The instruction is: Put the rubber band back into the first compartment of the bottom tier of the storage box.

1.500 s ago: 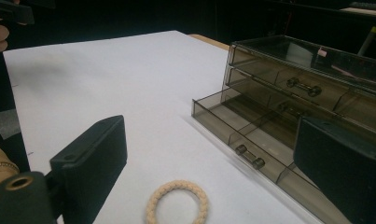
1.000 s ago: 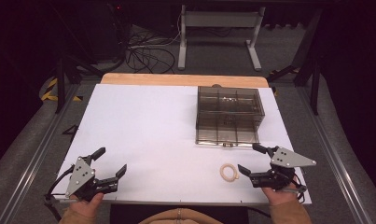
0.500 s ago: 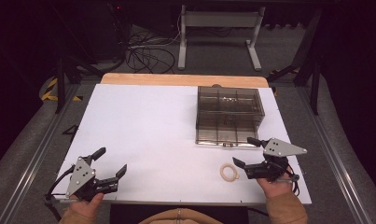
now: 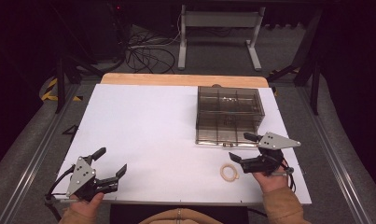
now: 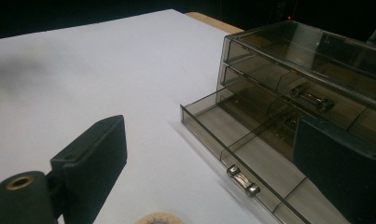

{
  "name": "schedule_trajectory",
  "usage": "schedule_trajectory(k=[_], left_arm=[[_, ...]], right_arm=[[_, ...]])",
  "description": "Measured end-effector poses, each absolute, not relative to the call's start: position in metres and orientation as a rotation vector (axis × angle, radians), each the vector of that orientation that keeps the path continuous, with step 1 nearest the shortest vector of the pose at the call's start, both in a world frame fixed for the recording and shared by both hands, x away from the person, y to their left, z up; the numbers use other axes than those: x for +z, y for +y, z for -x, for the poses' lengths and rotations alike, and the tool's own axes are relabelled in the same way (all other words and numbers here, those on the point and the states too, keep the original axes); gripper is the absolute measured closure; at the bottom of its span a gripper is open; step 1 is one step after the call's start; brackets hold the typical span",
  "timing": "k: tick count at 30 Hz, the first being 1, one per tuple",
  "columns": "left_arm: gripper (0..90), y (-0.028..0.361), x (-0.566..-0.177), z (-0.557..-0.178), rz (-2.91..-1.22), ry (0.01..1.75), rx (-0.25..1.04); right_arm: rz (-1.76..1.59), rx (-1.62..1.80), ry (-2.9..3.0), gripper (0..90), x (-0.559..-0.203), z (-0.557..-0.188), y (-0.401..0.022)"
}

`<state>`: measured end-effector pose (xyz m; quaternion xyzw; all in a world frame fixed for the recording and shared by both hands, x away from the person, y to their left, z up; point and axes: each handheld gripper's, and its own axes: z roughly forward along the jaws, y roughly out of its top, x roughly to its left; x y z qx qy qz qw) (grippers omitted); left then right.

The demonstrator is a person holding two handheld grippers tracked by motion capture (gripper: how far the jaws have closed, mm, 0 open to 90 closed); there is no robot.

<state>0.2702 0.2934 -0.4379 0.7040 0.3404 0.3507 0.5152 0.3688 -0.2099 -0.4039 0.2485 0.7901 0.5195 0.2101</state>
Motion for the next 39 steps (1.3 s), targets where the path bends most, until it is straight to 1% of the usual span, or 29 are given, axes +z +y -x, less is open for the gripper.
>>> schedule_trajectory(k=[10, 15, 17, 22, 27, 35, 39], left_arm=[[13.0, 0.293, -0.438, -0.27, -1.691, 0.816, 0.843], [13.1, 0.293, -0.438, -0.27, -1.693, 0.814, 0.842], [13.1, 0.293, -0.438, -0.27, -1.693, 0.815, 0.843], [13.0, 0.293, -0.438, -0.27, -1.692, 0.815, 0.84], [13.1, 0.293, -0.438, -0.27, -1.691, 0.816, 0.841], [13.1, 0.293, -0.438, -0.27, -1.692, 0.817, 0.84], [13.1, 0.293, -0.438, -0.27, -1.693, 0.817, 0.838]], right_arm=[[-0.723, 1.497, 2.233, 10.2, -0.405, -0.378, -0.207], [-0.739, 1.527, 2.245, 12.3, -0.404, -0.378, -0.209], [-0.739, 1.509, 2.25, 14.6, -0.404, -0.377, -0.209], [-0.722, 1.385, 2.295, 26.1, -0.404, -0.373, -0.204], [-0.713, 1.266, 2.341, 33.7, -0.403, -0.37, -0.198], [-0.758, 1.122, 2.433, 44.3, -0.4, -0.369, -0.189], [-0.797, 1.069, 2.474, 47.3, -0.4, -0.37, -0.185]])
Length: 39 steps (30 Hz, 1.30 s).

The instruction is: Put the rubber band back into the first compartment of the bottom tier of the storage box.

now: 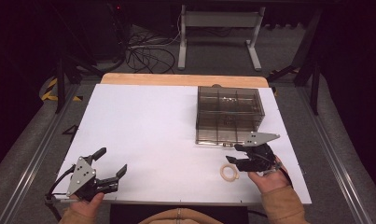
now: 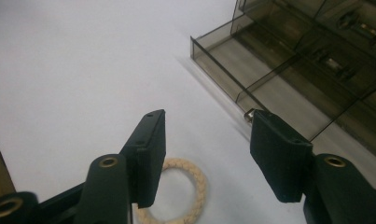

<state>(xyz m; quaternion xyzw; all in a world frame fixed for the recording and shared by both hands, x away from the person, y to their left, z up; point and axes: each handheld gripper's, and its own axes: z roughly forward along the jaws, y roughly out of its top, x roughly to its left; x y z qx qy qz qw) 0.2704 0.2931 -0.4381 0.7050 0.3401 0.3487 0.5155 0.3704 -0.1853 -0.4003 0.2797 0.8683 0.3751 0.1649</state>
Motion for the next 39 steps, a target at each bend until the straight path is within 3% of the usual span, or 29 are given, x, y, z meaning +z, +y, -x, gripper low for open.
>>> schedule_trajectory(k=[24, 39], left_arm=[[13.0, 0.293, -0.438, -0.27, -1.695, 0.817, 0.838], [13.1, 0.293, -0.438, -0.27, -1.698, 0.817, 0.838]], right_arm=[[-0.921, 0.785, 2.64, 63.0, -0.414, -0.38, -0.175], [-0.981, 0.667, 2.711, 65.2, -0.427, -0.385, -0.171]])
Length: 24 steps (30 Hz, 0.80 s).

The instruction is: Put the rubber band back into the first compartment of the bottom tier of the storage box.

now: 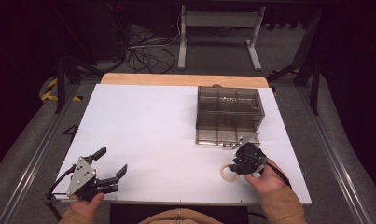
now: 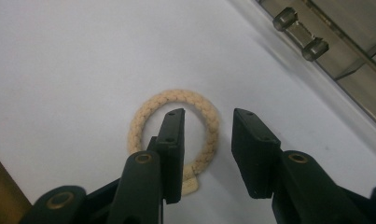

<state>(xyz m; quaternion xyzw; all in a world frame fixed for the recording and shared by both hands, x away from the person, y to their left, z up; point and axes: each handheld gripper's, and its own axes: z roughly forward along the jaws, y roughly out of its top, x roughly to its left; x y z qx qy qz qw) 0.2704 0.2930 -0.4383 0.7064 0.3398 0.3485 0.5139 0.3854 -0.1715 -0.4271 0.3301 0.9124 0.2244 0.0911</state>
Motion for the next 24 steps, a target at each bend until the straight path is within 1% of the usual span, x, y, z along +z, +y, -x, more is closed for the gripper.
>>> schedule_trajectory(k=[15, 24], left_arm=[[13.1, 0.2927, -0.4385, -0.2706, -1.7, 0.818, 0.837], [13.1, 0.293, -0.4384, -0.2705, -1.699, 0.817, 0.836]], right_arm=[[-1.014, 0.561, 2.746, 66.4, -0.4363, -0.3886, -0.1674], [-1.018, 0.558, 2.742, 69.9, -0.4369, -0.3887, -0.1674]])
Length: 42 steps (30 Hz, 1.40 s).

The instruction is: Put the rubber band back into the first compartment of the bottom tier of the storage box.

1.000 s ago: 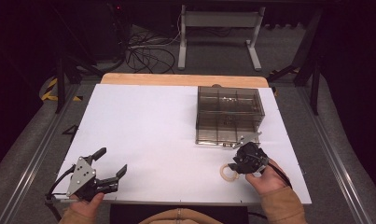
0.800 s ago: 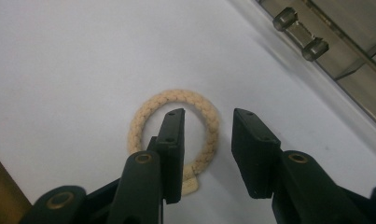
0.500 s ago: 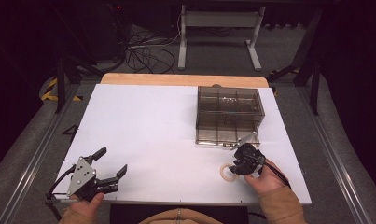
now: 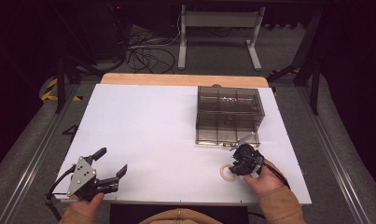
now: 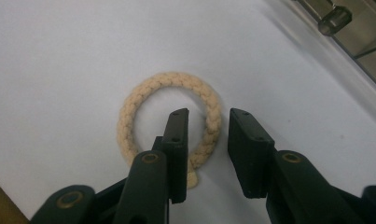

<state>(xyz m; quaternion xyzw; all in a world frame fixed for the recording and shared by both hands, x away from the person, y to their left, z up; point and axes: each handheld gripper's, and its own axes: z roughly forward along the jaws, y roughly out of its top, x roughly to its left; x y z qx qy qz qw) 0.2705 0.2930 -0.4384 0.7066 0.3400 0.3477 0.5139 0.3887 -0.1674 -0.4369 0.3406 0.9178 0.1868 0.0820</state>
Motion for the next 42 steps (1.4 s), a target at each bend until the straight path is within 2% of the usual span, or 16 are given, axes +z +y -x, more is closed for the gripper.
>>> schedule_trajectory(k=[12, 30, 42], left_arm=[[13.2, 0.293, -0.439, -0.271, -1.7, 0.816, 0.835], [13.3, 0.293, -0.438, -0.27, -1.699, 0.817, 0.835], [13.4, 0.293, -0.438, -0.27, -1.699, 0.817, 0.838]], right_arm=[[-1.057, 0.578, 2.711, 82.2, -0.439, -0.39, -0.169], [-1.094, 0.591, 2.683, 84.9, -0.439, -0.389, -0.168], [-1.044, 0.719, 2.614, 85.0, -0.424, -0.384, -0.174]])
